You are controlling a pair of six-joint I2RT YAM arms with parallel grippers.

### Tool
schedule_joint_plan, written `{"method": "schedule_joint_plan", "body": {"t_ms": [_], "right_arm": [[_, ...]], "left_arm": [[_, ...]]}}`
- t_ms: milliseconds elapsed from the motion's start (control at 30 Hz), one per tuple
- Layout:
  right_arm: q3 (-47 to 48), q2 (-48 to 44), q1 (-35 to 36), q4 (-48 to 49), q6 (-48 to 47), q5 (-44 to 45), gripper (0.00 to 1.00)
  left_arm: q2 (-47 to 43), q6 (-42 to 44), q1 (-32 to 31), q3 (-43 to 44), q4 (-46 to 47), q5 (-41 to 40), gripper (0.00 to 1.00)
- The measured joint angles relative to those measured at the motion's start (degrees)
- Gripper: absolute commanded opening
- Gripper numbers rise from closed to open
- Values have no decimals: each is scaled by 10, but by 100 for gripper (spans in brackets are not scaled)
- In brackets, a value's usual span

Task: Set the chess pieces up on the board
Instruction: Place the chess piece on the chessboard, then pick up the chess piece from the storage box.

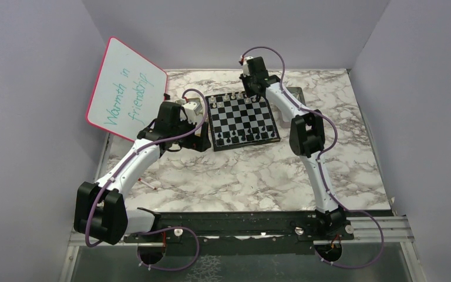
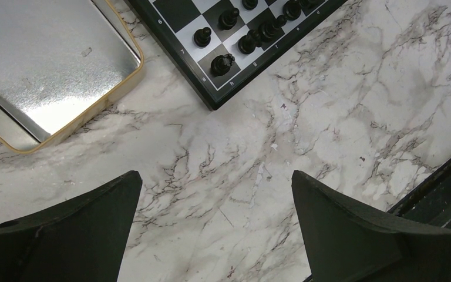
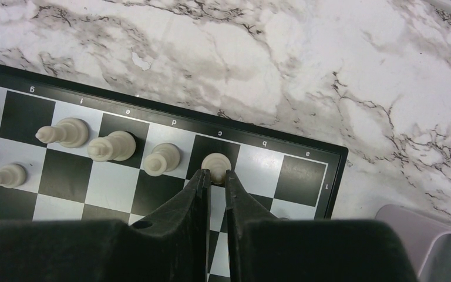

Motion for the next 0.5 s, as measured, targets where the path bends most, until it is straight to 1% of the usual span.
{"method": "schedule_joint_plan", "body": {"t_ms": [433,500], "right_arm": [[0,4,0,9,10,-13,19],[0,4,0,9,10,-13,21]], "left_arm": [[0,0,-1,0,0,-10,99],[0,0,-1,0,0,-10,99]]}}
